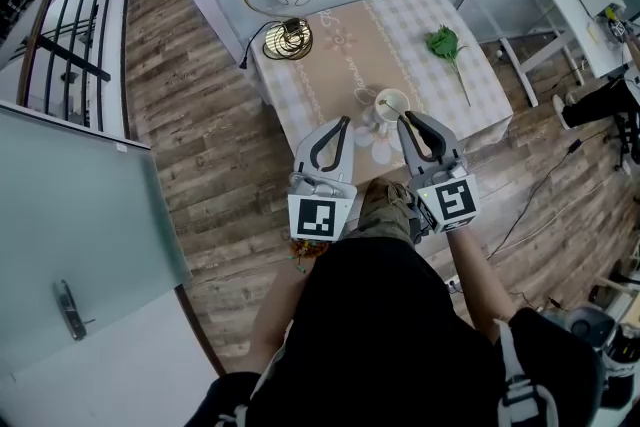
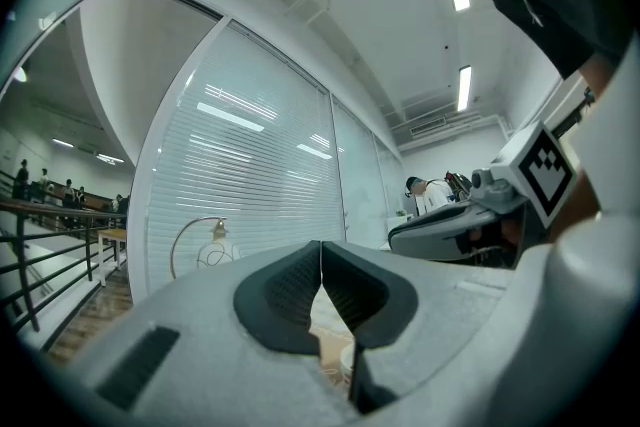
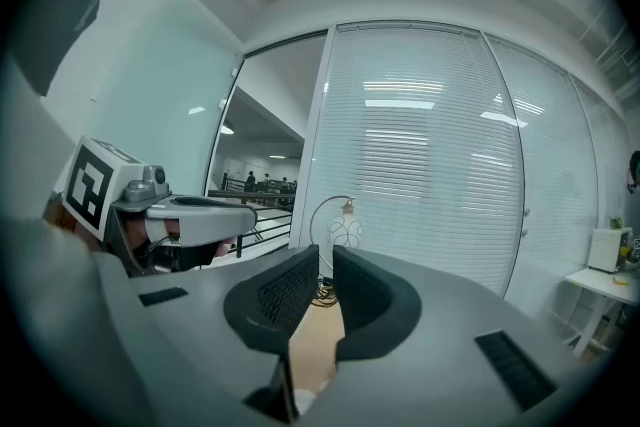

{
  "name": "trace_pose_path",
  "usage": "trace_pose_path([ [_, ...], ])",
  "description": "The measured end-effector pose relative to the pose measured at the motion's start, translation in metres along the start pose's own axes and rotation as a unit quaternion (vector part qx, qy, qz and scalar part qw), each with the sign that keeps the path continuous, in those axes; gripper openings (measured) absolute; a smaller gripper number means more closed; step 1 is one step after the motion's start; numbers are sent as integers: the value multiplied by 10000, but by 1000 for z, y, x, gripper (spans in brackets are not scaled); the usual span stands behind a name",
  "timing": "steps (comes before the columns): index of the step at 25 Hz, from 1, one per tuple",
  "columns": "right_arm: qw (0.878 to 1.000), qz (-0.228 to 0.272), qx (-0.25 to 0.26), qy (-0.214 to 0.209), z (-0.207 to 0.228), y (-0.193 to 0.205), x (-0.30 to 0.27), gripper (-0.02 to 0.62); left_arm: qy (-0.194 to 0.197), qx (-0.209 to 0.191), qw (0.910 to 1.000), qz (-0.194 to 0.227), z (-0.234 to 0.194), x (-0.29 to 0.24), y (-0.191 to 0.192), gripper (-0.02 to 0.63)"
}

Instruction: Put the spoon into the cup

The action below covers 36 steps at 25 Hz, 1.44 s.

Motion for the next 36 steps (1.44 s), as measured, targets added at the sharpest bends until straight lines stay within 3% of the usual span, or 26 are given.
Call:
trace_pose_path([
  [7, 9996, 260, 26, 118, -1, 1, -4, 10, 16, 10, 10000, -13, -2, 1, 0, 18],
  [15, 9999, 13, 103, 10, -5, 3, -4, 6, 29, 26, 10000, -19, -2, 0, 3, 17],
  [19, 9996, 233, 120, -89, -2, 11, -7, 6, 12, 32, 10000, -41, -3, -1, 3, 18],
  [36, 9999, 51, -72, -75, 14, 25, -8, 6, -5, 54, 9999, -106, 1, -10, 4, 18],
])
Point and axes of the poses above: the fingertips, and each gripper's own axes: x backward along the fingers, z to its right, y out of its underside, the point moved 8 cm from there along x, backward along the fingers, and after that the axes turned 2 degrees about -z, right-handed, at the moved point
